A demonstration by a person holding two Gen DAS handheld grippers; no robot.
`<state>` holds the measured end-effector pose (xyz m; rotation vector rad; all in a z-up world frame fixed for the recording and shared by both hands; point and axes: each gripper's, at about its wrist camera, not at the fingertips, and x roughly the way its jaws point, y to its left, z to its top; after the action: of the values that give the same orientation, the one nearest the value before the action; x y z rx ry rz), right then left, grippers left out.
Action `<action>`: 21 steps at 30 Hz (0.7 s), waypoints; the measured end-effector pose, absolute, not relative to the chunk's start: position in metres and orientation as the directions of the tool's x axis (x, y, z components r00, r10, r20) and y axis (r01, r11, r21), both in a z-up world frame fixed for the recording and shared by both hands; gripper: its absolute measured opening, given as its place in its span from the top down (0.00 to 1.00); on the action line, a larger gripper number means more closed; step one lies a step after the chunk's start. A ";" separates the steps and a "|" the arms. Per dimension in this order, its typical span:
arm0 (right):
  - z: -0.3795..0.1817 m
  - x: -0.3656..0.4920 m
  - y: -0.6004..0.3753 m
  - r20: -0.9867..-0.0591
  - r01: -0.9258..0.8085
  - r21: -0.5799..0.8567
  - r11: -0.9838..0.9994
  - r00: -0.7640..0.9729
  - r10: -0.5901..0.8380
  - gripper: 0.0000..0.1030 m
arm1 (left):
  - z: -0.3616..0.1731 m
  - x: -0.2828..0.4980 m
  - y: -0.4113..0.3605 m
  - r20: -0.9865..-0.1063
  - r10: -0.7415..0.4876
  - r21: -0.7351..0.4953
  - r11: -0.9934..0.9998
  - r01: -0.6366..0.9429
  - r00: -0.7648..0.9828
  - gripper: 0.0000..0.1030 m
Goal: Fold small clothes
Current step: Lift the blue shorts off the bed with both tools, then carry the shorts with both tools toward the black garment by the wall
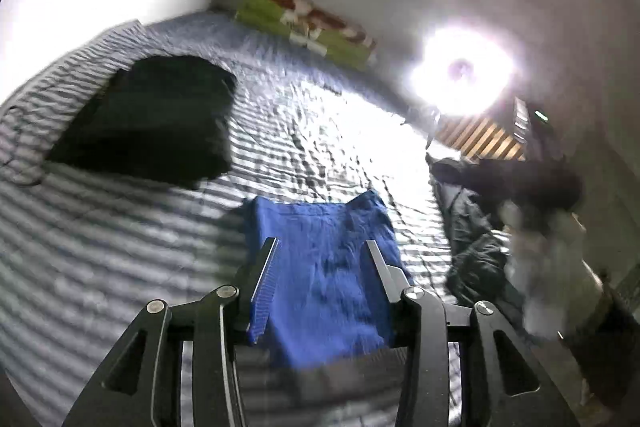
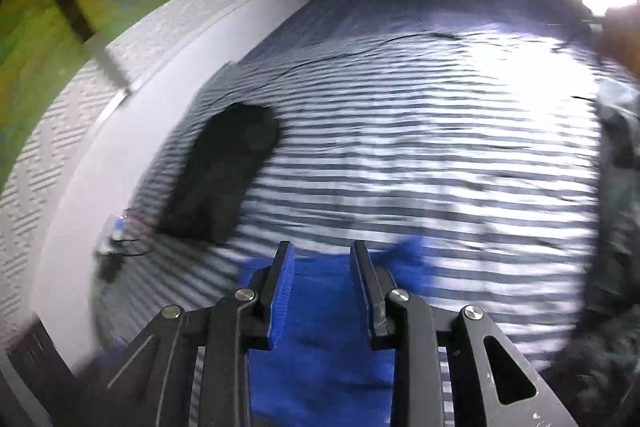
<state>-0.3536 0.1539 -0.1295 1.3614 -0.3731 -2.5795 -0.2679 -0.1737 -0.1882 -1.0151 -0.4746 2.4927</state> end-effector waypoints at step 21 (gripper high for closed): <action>-0.244 -0.386 0.186 -0.838 -0.048 0.400 -0.915 -0.424 -0.344 0.76 | -0.274 -0.343 -0.158 -0.750 0.359 -0.360 -0.926 -0.113 -0.555 0.71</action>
<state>-0.3857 0.1858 -0.2444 1.5730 -0.5510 -2.4480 -0.3428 -0.1584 -0.2740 -1.3088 -0.3941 2.5233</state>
